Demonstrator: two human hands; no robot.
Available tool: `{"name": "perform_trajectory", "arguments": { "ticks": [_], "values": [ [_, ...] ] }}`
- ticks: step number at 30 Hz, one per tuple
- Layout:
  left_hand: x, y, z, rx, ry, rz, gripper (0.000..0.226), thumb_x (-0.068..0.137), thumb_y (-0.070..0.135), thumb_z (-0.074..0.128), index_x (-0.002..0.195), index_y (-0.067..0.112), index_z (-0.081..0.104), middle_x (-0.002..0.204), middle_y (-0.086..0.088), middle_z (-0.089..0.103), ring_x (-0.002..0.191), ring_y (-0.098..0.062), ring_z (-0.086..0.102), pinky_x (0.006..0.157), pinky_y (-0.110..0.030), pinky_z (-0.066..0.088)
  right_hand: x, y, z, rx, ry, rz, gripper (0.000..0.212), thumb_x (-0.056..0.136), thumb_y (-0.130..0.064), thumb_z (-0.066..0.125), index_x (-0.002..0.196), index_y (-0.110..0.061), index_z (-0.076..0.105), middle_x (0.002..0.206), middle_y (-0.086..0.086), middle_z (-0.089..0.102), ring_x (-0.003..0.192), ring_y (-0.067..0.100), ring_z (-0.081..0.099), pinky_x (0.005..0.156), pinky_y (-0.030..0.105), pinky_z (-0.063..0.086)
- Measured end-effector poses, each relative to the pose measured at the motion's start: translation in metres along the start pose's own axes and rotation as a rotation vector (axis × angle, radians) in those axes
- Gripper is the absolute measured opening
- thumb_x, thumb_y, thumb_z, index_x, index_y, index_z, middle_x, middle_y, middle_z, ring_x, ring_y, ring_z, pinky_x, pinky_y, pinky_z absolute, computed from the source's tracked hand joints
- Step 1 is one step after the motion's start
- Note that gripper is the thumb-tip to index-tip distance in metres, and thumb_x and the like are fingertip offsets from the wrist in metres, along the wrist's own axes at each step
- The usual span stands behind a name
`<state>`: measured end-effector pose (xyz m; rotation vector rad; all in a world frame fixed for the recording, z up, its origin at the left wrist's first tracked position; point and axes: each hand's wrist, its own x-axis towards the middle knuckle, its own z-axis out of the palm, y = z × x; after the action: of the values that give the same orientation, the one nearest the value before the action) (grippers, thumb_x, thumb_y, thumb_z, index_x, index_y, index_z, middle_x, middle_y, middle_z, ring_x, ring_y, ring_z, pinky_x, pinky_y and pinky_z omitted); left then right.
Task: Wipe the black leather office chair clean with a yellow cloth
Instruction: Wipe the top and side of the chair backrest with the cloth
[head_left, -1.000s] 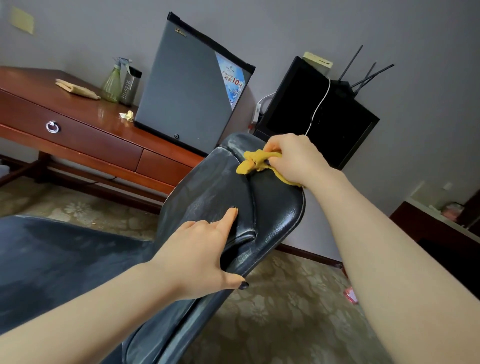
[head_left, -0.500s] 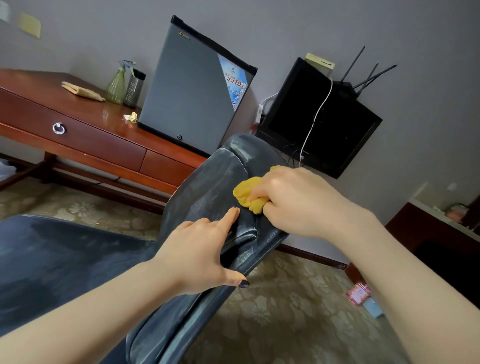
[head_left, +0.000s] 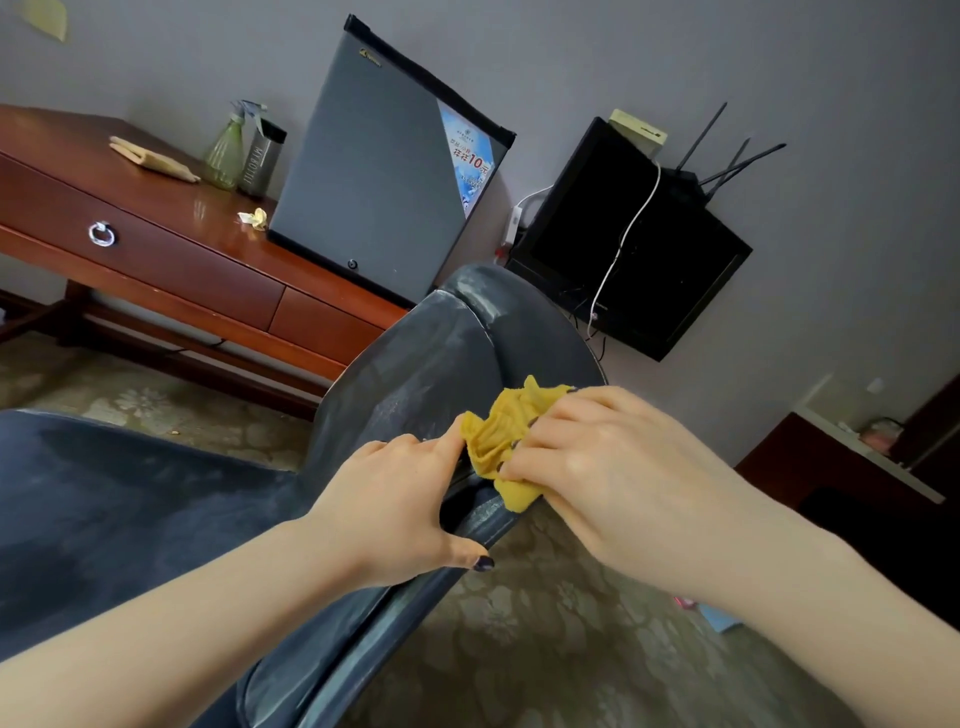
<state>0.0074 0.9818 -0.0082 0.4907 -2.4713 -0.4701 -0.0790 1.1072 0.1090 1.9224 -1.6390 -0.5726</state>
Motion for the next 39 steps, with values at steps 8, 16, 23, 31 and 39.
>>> {"name": "perform_trajectory", "arguments": {
  "ticks": [8,16,23,31,39],
  "values": [
    [-0.001,0.001,-0.001,-0.017,-0.046,-0.045,0.113,0.071,0.068,0.063,0.149,0.028,-0.008,0.114,0.003,0.053,0.108,-0.018,0.047,0.077,-0.025,0.031,0.027,0.03,0.006,0.014,0.073,0.118,0.031,0.075,-0.005,0.071,0.088,-0.033,0.07,0.092,-0.015,0.069,0.083,0.019,0.061,0.068,0.031,0.044],
    [-0.001,0.003,-0.004,-0.11,-0.163,-0.09,0.113,0.075,0.062,0.065,0.15,0.027,-0.011,0.132,0.001,0.046,0.12,-0.019,0.042,0.092,-0.027,0.035,0.072,0.082,0.011,0.191,-0.192,0.438,0.041,0.092,-0.015,0.042,0.109,-0.046,0.063,0.107,-0.003,0.061,0.096,0.027,0.059,0.081,0.04,0.052],
    [0.0,0.0,-0.002,-0.197,-0.212,-0.111,0.115,0.073,0.058,0.07,0.149,0.03,-0.011,0.14,0.0,0.041,0.127,-0.02,0.038,0.101,-0.032,0.037,0.088,0.082,0.014,0.207,-0.329,0.435,0.043,0.09,-0.012,0.039,0.121,-0.038,0.055,0.129,0.0,0.055,0.118,0.027,0.05,0.092,0.038,0.045],
    [0.0,-0.004,0.009,-0.344,-0.113,-0.091,0.126,0.066,0.049,0.081,0.15,0.026,-0.011,0.152,0.007,0.03,0.137,-0.016,0.032,0.109,-0.033,0.034,0.051,0.022,-0.001,0.096,-0.248,0.271,0.023,0.081,-0.008,0.043,0.085,-0.028,0.054,0.09,-0.01,0.058,0.093,0.022,0.052,0.082,0.041,0.046],
    [-0.02,-0.005,0.013,-0.31,-0.004,-0.122,0.117,0.074,0.046,0.074,0.149,0.027,-0.014,0.159,0.009,0.003,0.144,-0.015,0.02,0.115,-0.031,0.025,0.017,0.007,-0.011,0.072,-0.112,0.002,0.021,0.089,-0.005,0.05,0.091,-0.024,0.06,0.089,-0.009,0.059,0.09,0.017,0.053,0.07,0.017,0.015]
  ]
}}
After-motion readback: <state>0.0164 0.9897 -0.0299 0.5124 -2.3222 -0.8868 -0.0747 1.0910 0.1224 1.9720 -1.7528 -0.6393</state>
